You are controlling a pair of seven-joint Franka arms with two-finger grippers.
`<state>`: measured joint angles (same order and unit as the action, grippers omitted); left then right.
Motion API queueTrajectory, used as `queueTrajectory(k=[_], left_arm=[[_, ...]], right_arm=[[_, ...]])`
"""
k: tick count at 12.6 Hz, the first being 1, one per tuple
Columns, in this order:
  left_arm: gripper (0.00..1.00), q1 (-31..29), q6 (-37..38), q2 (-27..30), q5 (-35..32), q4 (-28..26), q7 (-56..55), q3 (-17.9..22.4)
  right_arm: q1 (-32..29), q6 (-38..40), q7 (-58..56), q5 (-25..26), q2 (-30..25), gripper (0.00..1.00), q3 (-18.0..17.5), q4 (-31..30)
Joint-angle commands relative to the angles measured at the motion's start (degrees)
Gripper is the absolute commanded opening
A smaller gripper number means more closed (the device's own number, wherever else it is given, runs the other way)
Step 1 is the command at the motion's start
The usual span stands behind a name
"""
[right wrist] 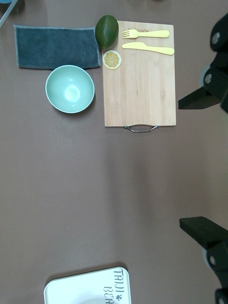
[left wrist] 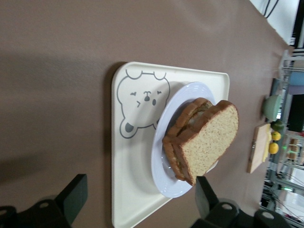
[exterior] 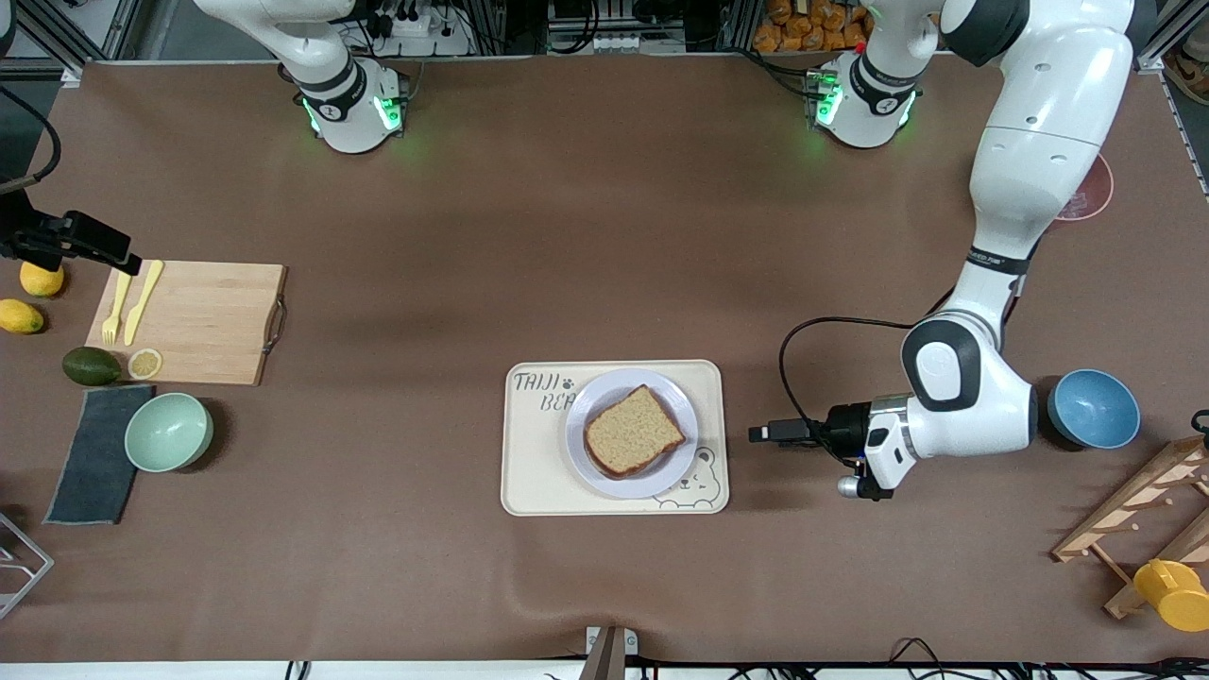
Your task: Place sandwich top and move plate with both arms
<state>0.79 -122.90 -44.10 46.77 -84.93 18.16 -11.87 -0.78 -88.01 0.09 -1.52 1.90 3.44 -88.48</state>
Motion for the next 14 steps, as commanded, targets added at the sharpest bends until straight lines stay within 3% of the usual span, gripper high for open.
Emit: queueTrajectory(k=[1, 4, 8, 14], left_arm=[[1.0, 0.8, -0.3, 2.5, -9.3, 0.8, -6.1, 0.1], [1.0, 0.9, -0.1, 4.3, -21.7, 0.9, -13.6, -0.5], [1.0, 0.0, 1.0, 7.9, -23.5, 0.7, -14.3, 0.1], [1.0, -1.7, 10.2, 14.7, -35.1, 0.7, -16.3, 1.9]], right_arm=[[-0.9, 0.8, 0.7, 0.5, -0.3, 1.0, -0.8, 0.3], [-0.9, 0.8, 0.7, 0.5, -0.3, 1.0, -0.8, 0.3], [-0.9, 0.7, 0.7, 0.5, -0.3, 1.0, -0.8, 0.2], [-0.8, 0.7, 0.7, 0.5, -0.3, 1.0, -0.8, 0.2]])
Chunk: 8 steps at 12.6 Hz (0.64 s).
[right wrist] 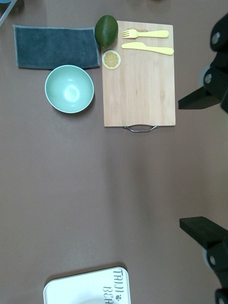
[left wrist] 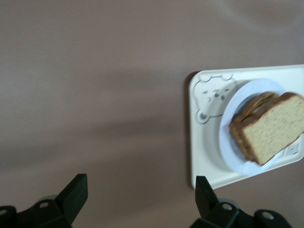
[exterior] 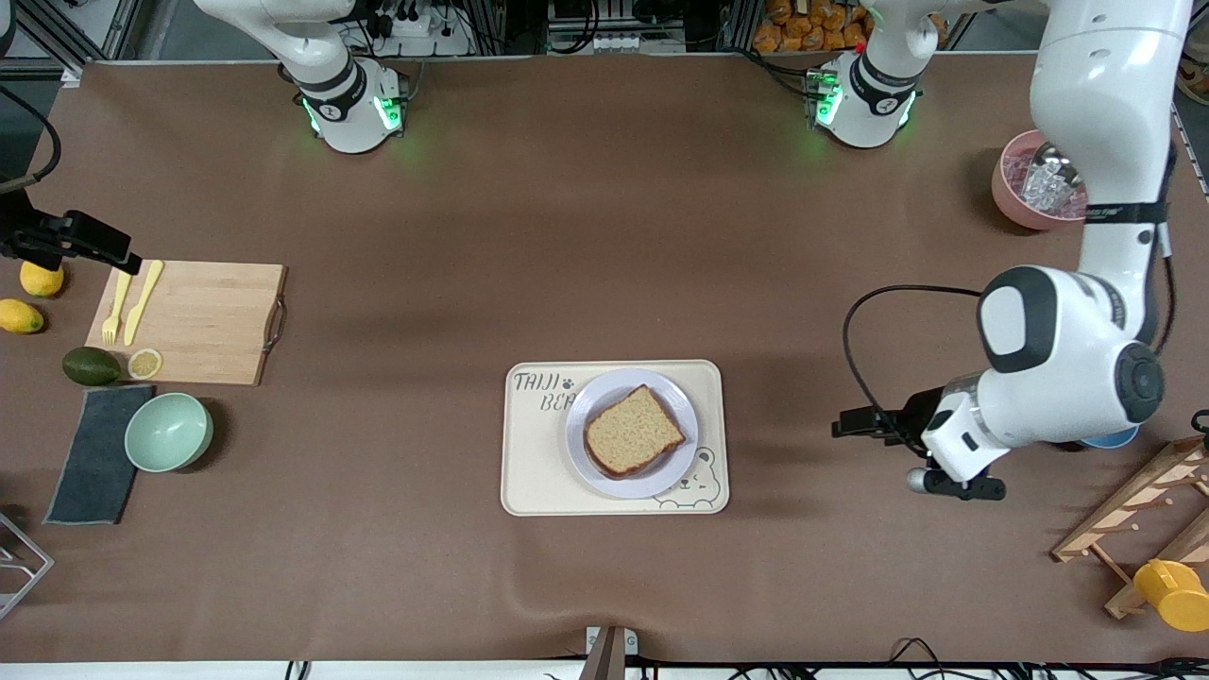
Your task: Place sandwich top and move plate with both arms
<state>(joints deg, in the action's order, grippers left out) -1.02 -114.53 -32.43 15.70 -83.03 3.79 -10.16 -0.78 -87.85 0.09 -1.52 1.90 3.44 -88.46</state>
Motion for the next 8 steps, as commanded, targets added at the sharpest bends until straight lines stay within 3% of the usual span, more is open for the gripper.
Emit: queueTrajectory(k=[1, 8], left_arm=[[1.0, 0.1, 3.2, 4.2, -5.9, -1.1, -3.2, 0.4], [1.0, 0.1, 12.0, 12.5, -14.9, -1.3, -13.3, 0.5]], right_arm=[[-0.8, 0.6, 0.7, 0.5, -0.3, 1.0, -0.8, 0.2], [-0.7, 0.6, 0.8, 0.5, -0.2, 1.0, -0.8, 0.2]])
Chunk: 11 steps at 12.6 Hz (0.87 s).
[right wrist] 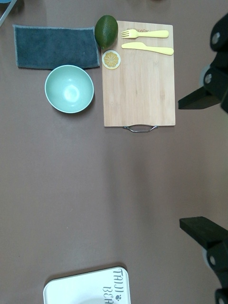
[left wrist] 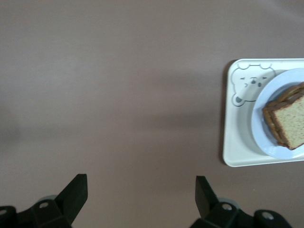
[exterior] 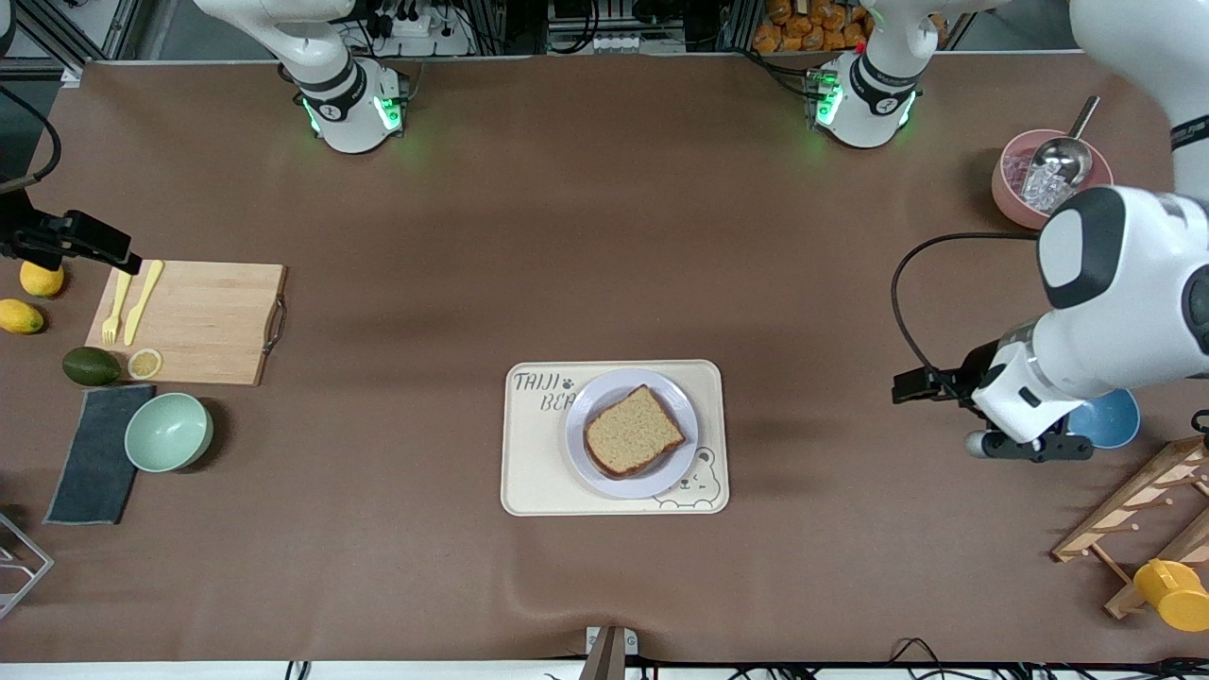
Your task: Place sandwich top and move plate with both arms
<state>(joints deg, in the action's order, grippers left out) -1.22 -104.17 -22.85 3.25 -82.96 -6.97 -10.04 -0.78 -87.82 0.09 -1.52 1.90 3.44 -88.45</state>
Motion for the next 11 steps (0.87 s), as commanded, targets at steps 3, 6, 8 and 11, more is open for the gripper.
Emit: queueTrajectory(k=[3, 6, 8, 11], left_arm=[[1.0, 0.3, 5.0, 5.2, -3.6, -1.5, -5.2, 0.3], [1.0, 0.3, 6.8, 7.4, -4.1, -1.7, -5.2, 0.3], [1.0, 0.3, 8.4, 8.8, -4.2, -1.8, -5.2, 0.4], [1.0, 0.2, 10.5, 10.6, -7.1, -1.9, -5.2, 0.3]], right_arm=[[-0.7, 0.5, 0.8, 0.5, -0.2, 1.0, -0.8, 0.2], [-0.7, 0.5, 0.8, 0.5, -0.2, 1.0, -0.8, 0.2], [-0.7, 0.5, 0.8, 0.4, -0.2, 1.0, -0.8, 0.3], [-0.7, 0.5, 0.8, 0.4, -0.2, 1.0, -0.8, 0.2]])
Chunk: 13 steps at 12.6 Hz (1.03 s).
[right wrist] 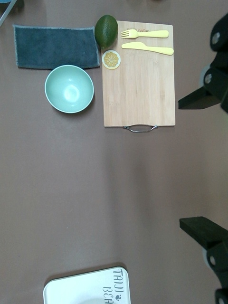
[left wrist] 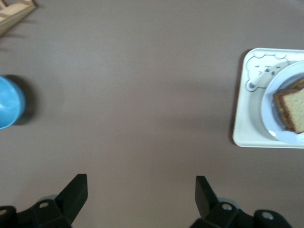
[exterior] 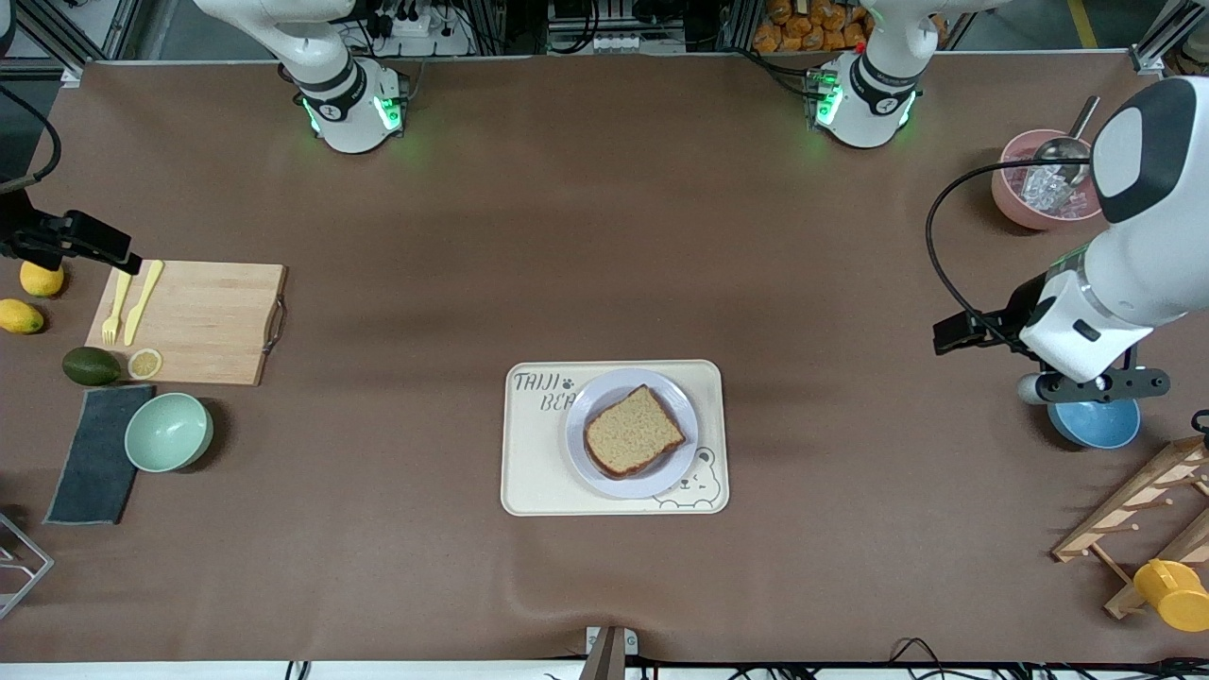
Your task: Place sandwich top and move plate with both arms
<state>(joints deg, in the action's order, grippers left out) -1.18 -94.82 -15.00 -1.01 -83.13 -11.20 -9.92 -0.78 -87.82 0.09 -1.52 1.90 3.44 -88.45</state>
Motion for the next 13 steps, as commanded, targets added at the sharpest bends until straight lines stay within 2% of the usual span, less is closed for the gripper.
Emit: queueTrajectory(k=[1, 13], left_arm=[[1.0, 0.2, 2.2, 3.0, -2.9, -1.5, -1.0, 0.2], [1.0, -1.4, 3.5, 6.6, -2.9, -1.1, 0.0, 0.2]], right_arm=[[-0.7, 0.5, 0.8, 0.4, -0.2, 1.0, -0.8, 0.2], [-0.7, 0.5, 0.8, 0.4, -0.2, 1.0, -0.8, 0.3]])
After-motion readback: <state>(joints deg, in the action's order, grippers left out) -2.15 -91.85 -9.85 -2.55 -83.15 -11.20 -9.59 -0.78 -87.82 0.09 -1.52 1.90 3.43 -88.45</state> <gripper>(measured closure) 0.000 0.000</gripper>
